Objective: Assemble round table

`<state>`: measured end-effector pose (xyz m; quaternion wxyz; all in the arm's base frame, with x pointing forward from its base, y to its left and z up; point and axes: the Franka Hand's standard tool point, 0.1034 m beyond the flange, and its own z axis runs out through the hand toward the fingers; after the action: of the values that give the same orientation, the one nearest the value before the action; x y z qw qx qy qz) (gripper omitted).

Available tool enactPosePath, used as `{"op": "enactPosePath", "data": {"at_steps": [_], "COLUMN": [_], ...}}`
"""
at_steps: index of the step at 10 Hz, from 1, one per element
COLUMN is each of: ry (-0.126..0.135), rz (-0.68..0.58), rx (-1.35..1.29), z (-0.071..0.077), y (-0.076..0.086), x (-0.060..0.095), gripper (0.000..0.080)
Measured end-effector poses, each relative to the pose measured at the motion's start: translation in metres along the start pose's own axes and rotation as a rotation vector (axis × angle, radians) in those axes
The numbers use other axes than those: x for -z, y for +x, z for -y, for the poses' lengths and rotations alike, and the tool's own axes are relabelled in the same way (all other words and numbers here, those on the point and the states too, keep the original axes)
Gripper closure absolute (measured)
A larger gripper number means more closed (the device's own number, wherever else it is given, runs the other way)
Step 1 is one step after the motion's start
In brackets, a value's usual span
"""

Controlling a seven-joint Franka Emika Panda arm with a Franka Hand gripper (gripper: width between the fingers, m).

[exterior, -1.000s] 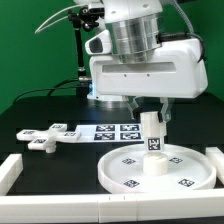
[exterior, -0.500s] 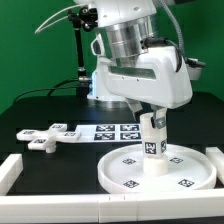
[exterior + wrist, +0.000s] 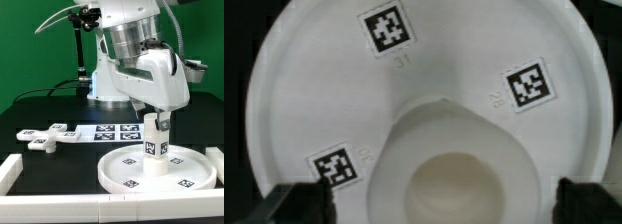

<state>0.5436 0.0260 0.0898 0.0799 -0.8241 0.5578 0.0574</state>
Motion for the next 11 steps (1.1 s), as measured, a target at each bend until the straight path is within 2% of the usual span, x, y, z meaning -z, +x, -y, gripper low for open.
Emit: {"op": "enactPosePath", "data": {"at_steps": [3, 11], "ry": [-0.001, -0.003], "rz": [0.003, 0.002], "rx": [0.056, 0.129], "z": [0.0035, 0.0014], "y": [-0.0096, -0.009], "x": [-0.0018, -0.0027], "gripper": [0.0152, 0.0151]}}
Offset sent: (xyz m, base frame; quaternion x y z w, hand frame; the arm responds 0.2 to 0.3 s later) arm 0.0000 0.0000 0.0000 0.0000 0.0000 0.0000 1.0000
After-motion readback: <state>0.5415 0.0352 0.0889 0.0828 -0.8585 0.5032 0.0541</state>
